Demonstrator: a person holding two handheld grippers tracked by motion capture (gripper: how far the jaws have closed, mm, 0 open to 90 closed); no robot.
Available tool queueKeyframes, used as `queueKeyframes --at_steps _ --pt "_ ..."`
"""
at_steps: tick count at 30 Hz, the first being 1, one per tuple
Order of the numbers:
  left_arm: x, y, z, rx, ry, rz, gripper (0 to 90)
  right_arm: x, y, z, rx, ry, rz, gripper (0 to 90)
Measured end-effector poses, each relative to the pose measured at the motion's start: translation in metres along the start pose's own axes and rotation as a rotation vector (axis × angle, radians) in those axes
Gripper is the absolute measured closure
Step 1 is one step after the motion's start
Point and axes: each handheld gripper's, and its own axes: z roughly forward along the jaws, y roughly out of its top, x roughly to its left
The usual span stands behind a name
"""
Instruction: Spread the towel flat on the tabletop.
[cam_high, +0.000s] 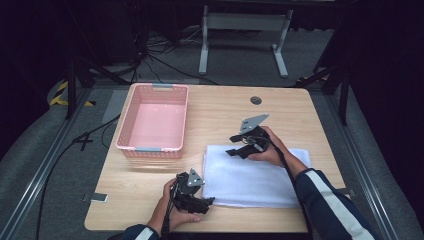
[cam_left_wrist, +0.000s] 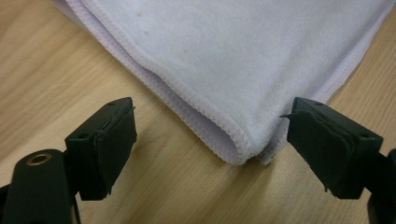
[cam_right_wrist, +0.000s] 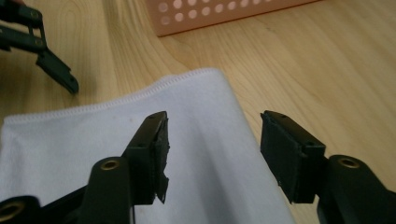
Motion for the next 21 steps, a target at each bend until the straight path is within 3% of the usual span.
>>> queueKeyframes --at_steps 7,10,12,17,20,21 --pt "-0.002 -0.004 0.004 -0.023 0.025 0.024 14.0 -0.007 0.016 0.048 0.082 0.01 0.031 37.4" --pt "-0.005 -0.004 0.006 -0.018 0.047 0.031 12.9 -0.008 0.018 0.06 0.114 0.001 0.02 36.4" --pt "-0.005 -0.003 0.007 -0.027 0.054 0.042 12.6 -0.008 0.02 0.068 0.128 0.02 0.024 36.0" --pt "-0.007 -0.003 0.007 -0.032 0.051 0.048 15.6 -0.009 0.022 0.083 0.154 0.026 0.019 34.4" --pt "-0.008 -0.002 0.008 -0.042 0.047 0.058 24.3 -0.012 0.022 0.088 0.168 0.035 0.028 31.4" --pt "-0.009 0.0 0.009 -0.058 0.043 0.052 33.8 -0.015 0.021 0.089 0.165 0.05 0.039 31.7"
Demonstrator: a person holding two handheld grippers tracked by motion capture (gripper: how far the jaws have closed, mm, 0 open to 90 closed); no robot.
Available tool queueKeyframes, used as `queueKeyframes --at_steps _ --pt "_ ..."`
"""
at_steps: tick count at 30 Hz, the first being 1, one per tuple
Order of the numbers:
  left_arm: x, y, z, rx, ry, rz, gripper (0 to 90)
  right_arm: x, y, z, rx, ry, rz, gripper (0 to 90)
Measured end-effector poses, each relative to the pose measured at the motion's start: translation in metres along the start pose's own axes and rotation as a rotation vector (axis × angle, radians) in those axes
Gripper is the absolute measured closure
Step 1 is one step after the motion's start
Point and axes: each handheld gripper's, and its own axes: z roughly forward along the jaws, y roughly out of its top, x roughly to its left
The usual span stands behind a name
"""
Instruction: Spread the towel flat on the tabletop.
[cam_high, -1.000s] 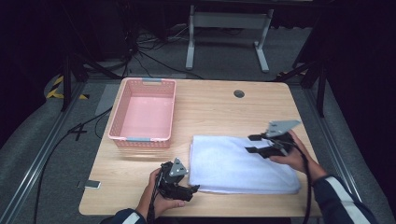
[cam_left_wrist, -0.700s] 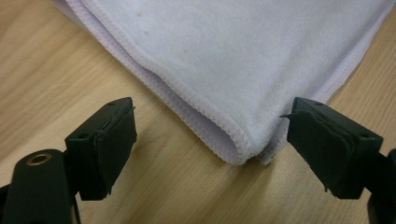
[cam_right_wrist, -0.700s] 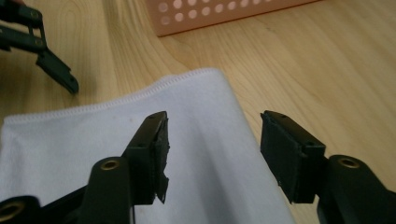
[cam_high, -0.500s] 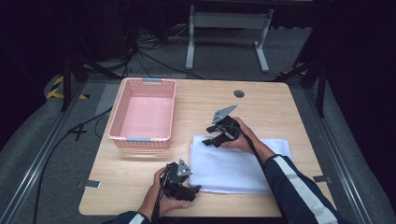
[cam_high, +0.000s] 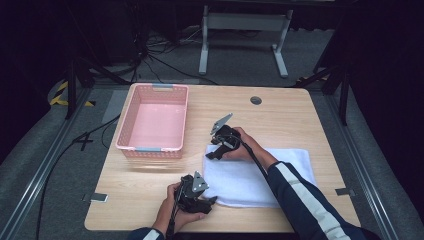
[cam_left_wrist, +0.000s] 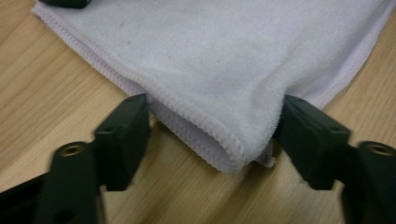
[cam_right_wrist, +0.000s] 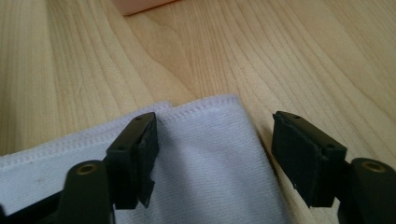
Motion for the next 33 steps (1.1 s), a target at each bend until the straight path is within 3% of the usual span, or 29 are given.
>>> queueKeyframes --at_steps 2,3,6,8,9,11,12,15,19,21,23,24,25,29,33 --pt "0.0 0.002 0.0 0.004 -0.001 0.006 37.1 0.0 0.0 0.0 0.0 0.002 -0.003 36.7" --pt "0.0 0.002 0.0 0.001 -0.006 0.003 43.1 0.001 0.001 -0.001 -0.001 0.031 -0.021 51.3" --pt "0.002 0.003 -0.002 0.006 -0.007 0.015 63.8 0.007 0.003 -0.001 0.02 0.091 -0.038 72.7" --pt "0.004 0.001 -0.006 0.018 -0.014 0.007 70.8 0.01 0.005 -0.002 0.028 0.088 -0.055 76.9" --pt "0.006 0.0 -0.008 0.026 -0.027 0.015 71.4 0.011 0.006 -0.002 0.03 0.087 -0.067 77.9" --pt "0.01 -0.005 -0.018 0.037 -0.014 0.01 72.5 0.016 0.011 -0.002 0.026 0.087 -0.097 78.9" --pt "0.012 -0.006 -0.024 0.041 -0.012 0.02 72.9 0.019 0.015 -0.004 0.008 0.093 -0.1 78.9" --pt "0.016 -0.008 -0.041 -0.007 0.01 -0.003 73.2 0.029 0.029 -0.014 -0.077 0.091 -0.123 78.9" --pt "0.013 -0.001 -0.061 -0.069 0.047 0.056 72.9 0.034 0.038 -0.039 -0.19 0.096 -0.121 78.9" --pt "0.011 0.007 -0.065 -0.096 0.021 0.068 72.2 0.035 0.037 -0.054 -0.222 0.097 -0.138 78.6" --pt "0.002 0.022 -0.066 -0.12 -0.008 0.114 72.0 0.035 0.033 -0.069 -0.252 0.093 -0.14 78.5" --pt "0.002 0.022 -0.066 -0.12 -0.008 0.114 71.9 0.035 0.033 -0.069 -0.252 0.093 -0.14 78.5" --pt "-0.004 0.031 -0.065 -0.135 -0.007 0.146 71.9 0.034 0.027 -0.081 -0.268 0.092 -0.144 78.2" --pt "-0.027 0.068 -0.051 -0.158 -0.058 0.246 71.9 0.028 0.003 -0.118 -0.312 0.056 -0.134 78.0" --pt "-0.056 0.106 -0.024 -0.15 -0.125 0.361 71.8 0.017 -0.033 -0.155 -0.353 0.027 -0.103 80.7"
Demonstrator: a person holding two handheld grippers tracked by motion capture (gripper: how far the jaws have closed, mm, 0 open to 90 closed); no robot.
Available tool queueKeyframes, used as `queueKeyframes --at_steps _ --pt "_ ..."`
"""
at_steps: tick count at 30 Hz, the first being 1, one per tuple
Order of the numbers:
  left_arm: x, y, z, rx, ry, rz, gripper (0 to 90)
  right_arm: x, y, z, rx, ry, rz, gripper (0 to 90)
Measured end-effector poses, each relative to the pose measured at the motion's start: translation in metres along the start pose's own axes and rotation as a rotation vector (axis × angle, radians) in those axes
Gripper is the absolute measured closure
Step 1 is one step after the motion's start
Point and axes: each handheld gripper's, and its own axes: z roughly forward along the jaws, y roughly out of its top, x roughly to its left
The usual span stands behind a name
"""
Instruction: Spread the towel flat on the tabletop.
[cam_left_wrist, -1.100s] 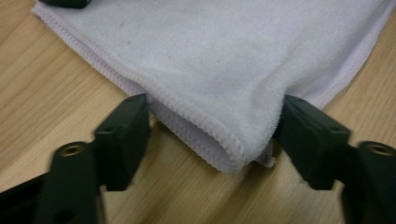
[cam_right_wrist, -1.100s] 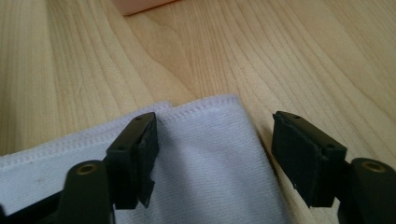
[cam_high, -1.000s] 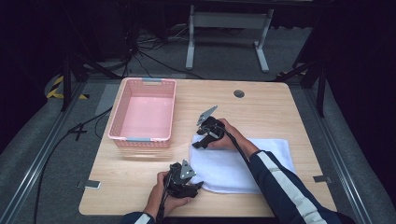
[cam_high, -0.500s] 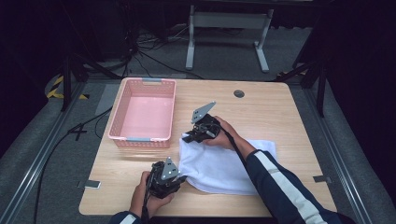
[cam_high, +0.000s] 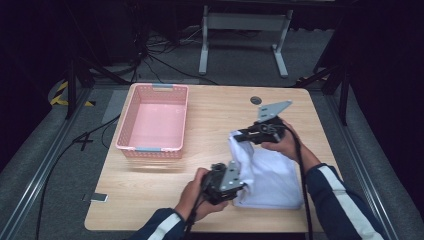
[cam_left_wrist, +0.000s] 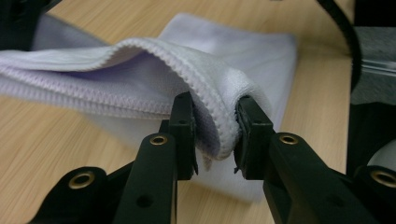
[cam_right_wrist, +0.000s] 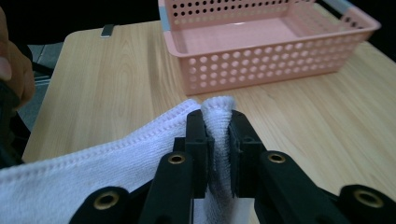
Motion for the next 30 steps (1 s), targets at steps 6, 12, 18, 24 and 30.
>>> queueKeyframes --at_steps 6,12,18,24,30 --pt "-0.007 0.028 0.05 -0.004 -0.089 0.063 71.5 -0.011 -0.044 -0.051 0.002 -0.05 0.053 81.7" --pt "-0.016 0.037 0.099 -0.001 -0.183 0.052 58.6 -0.012 -0.091 -0.084 -0.019 -0.102 0.121 75.1" --pt "-0.018 0.029 0.081 -0.04 -0.189 0.006 28.9 -0.017 -0.139 -0.11 0.067 -0.231 0.229 54.9" --pt "-0.006 -0.007 0.035 -0.032 -0.121 -0.094 22.8 -0.016 -0.156 -0.138 0.11 -0.408 0.307 45.7" --pt "-0.009 -0.029 0.037 0.036 -0.093 -0.105 23.0 0.004 -0.129 -0.131 0.017 -0.398 0.27 38.3"
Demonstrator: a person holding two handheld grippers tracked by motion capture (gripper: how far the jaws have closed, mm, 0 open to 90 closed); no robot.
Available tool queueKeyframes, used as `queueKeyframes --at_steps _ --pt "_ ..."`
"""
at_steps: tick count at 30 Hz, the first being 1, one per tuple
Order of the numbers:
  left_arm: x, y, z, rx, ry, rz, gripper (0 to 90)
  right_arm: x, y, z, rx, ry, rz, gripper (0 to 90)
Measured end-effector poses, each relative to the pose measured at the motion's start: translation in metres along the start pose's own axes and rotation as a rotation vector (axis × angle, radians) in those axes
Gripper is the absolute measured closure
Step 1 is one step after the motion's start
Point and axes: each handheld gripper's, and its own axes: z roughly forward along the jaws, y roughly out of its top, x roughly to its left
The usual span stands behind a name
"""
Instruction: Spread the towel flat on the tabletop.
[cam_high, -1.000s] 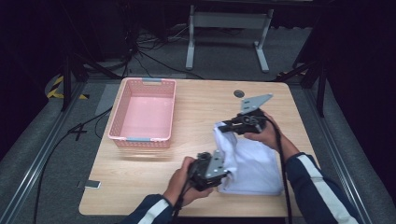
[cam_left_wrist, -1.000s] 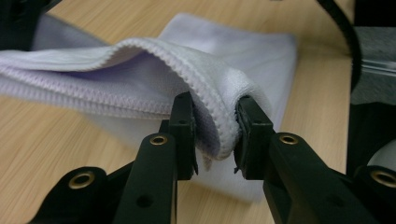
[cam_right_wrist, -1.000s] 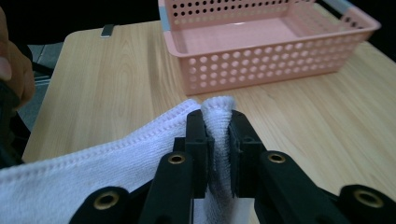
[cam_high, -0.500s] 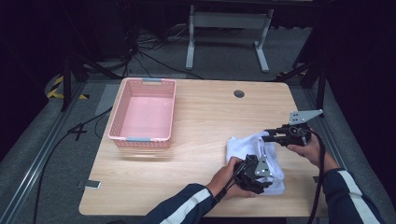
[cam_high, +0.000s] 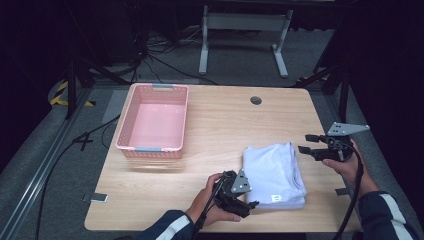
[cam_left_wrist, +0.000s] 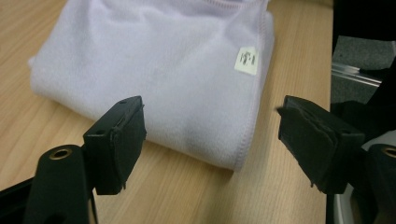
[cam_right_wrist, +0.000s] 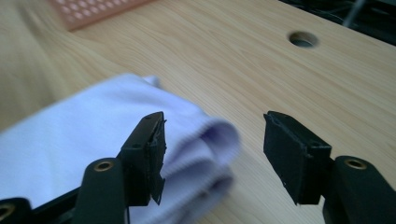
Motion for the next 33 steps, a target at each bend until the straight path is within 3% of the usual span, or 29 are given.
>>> queueKeyframes --at_steps 4,7,10,13,14,18,19,23,24,25,27,31,33 --pt "-0.003 -0.005 0.017 0.055 -0.007 -0.024 18.7 0.023 0.016 0.023 0.023 0.032 -0.045 32.9" --pt "-0.006 -0.008 0.026 0.086 -0.002 -0.023 18.0 0.026 0.013 0.043 0.097 -0.008 -0.054 30.3" --pt "-0.007 -0.014 0.035 0.108 0.004 -0.029 17.5 0.015 -0.005 0.059 0.186 -0.043 0.012 25.9" --pt "-0.003 -0.02 0.04 0.131 0.018 -0.057 17.1 0.008 -0.025 0.067 0.26 -0.023 0.049 23.9" --pt "-0.001 -0.022 0.043 0.141 0.031 -0.067 16.9 0.007 -0.028 0.068 0.265 -0.027 0.052 21.8" --pt "0.004 -0.021 0.046 0.122 0.032 -0.07 15.9 0.0 -0.039 0.076 0.265 0.004 0.149 16.1" --pt "0.005 -0.022 0.049 0.103 0.037 -0.072 15.7 -0.001 -0.041 0.076 0.258 0.01 0.153 16.1" --pt "0.007 -0.021 0.051 0.1 0.036 -0.066 15.6 0.002 -0.04 0.077 0.253 0.028 0.125 25.1" --pt "0.009 -0.02 0.051 0.102 0.032 -0.059 15.8 0.005 -0.039 0.078 0.238 0.078 0.105 37.7" --pt "0.009 -0.02 0.051 0.102 0.032 -0.059 16.5 0.005 -0.039 0.078 0.238 0.078 0.105 37.7" --pt "0.009 -0.02 0.051 0.093 0.038 -0.066 18.5 0.007 -0.038 0.081 0.229 0.129 0.104 48.7" --pt "0.018 -0.02 0.046 0.088 0.033 -0.056 40.8 0.005 -0.039 0.082 0.211 0.18 0.14 59.1" --pt "0.02 -0.02 0.045 0.087 0.044 -0.063 47.8 0.006 -0.039 0.082 0.21 0.181 0.138 63.2"
